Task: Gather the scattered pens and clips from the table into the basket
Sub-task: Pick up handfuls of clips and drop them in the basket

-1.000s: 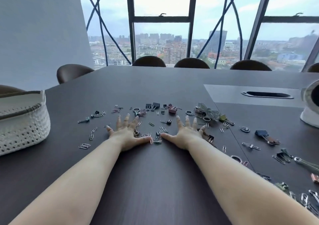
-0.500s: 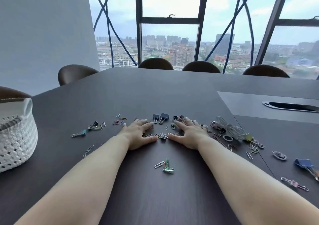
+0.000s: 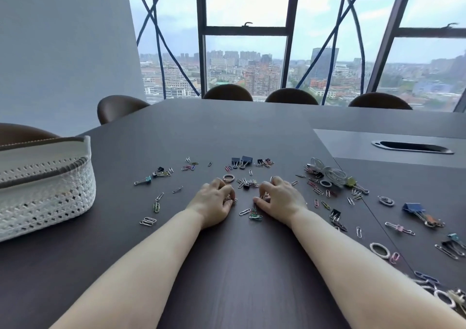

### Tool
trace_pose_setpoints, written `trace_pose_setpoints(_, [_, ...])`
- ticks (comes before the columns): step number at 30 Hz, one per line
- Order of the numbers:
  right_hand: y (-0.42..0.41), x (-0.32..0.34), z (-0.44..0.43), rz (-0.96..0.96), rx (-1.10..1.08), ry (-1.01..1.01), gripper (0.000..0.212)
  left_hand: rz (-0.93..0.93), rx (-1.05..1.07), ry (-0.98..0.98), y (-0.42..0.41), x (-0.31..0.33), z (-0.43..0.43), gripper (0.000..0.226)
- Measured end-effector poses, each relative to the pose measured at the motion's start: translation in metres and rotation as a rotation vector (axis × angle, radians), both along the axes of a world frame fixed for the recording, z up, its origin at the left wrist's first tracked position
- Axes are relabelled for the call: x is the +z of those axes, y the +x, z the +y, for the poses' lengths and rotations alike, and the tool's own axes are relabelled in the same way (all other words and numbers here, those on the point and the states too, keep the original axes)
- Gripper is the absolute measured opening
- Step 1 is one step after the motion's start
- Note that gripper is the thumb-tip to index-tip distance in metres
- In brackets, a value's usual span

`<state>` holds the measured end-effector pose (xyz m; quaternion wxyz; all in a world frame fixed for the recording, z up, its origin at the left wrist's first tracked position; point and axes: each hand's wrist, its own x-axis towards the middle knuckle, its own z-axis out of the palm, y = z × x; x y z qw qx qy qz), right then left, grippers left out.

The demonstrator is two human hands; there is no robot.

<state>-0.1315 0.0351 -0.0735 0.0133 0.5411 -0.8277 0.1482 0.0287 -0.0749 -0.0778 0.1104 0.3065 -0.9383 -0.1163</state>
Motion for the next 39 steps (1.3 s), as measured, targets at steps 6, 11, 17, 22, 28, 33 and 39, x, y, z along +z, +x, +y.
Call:
trace_pose_setpoints(6, [0.028, 0.002, 0.014, 0.061, -0.044, 0.036, 0.038, -0.124, 0.021, -0.066, 0.021, 0.005, 0.02, 0.037])
trace_pose_setpoints(11, [0.04, 0.003, 0.023, 0.051, -0.062, -0.008, 0.025, -0.025, 0.091, -0.083, 0.036, 0.007, 0.029, 0.029])
trace_pose_setpoints(17, [0.049, 0.006, 0.032, -0.222, -0.014, -0.279, 0.01, 0.181, 0.069, -0.02, 0.06, 0.007, 0.033, 0.027])
trace_pose_setpoints(22, [0.075, 0.025, 0.01, -0.343, 0.003, -0.461, 0.005, 0.293, 0.092, -0.158, 0.094, 0.03, 0.026, 0.043])
trace_pose_setpoints(28, [0.151, 0.073, -0.052, -0.465, 0.198, -0.61, 0.006, 0.371, 0.231, -0.4, 0.17, 0.088, -0.01, 0.044])
trace_pose_setpoints(33, [0.227, 0.111, -0.106, -0.592, 0.381, -0.675, 0.017, 0.293, 0.432, -0.42, 0.249, 0.128, -0.057, 0.037])
trace_pose_setpoints(39, [0.275, 0.118, -0.147, -0.583, 0.476, -0.709, 0.006, -0.006, 0.461, -0.107, 0.305, 0.123, -0.107, 0.056])
